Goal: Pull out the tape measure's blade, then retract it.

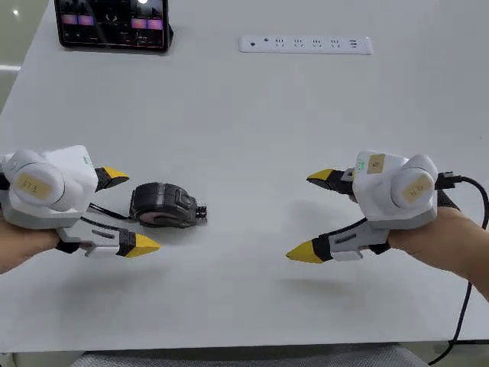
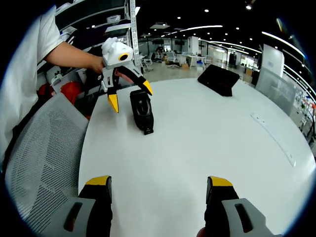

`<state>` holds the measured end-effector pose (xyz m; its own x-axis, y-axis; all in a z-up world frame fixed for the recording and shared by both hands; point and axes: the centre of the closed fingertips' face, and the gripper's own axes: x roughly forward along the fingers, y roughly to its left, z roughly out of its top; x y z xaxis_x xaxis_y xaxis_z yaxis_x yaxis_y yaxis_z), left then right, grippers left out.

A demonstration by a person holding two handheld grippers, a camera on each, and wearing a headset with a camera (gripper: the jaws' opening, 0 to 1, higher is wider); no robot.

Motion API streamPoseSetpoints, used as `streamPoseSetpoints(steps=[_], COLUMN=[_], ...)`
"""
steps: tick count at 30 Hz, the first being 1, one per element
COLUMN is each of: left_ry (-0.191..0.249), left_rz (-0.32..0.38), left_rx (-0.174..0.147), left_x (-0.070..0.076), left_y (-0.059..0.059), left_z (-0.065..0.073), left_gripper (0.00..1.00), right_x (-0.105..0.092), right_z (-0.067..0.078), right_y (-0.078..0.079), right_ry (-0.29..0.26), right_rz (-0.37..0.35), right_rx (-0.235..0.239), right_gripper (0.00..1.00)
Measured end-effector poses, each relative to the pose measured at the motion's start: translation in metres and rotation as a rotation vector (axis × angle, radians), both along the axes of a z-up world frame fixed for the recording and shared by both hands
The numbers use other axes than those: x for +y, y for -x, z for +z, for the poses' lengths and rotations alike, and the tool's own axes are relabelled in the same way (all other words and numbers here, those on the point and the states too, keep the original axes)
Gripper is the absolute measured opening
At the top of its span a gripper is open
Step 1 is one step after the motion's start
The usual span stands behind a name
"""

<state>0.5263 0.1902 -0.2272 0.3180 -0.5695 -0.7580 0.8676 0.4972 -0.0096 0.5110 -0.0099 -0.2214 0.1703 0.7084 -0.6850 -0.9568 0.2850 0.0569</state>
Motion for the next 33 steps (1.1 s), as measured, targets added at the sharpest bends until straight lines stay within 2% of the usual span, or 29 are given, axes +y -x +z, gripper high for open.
streamPoseSetpoints(steps=[15,28,33], left_ry=[-0.025,-0.055,-0.063], left_rz=[-0.070,-0.117,-0.124], left_rx=[0.053,0.066,0.066], left_x=[-0.009,-0.010,-0.009], left_y=[-0.003,-0.003,-0.004], left_z=[-0.010,-0.017,-0.020], left_gripper=[0.56,0.42,0.39], right_x=[0.001,0.004,0.005], right_z=[-0.005,-0.010,-0.012], right_y=[-0.006,-0.007,-0.005], right_ry=[0.001,0.001,0.000], right_rz=[0.008,0.014,0.014], right_rx=[0.007,0.012,0.014], right_gripper=[0.77,0.76,0.75])
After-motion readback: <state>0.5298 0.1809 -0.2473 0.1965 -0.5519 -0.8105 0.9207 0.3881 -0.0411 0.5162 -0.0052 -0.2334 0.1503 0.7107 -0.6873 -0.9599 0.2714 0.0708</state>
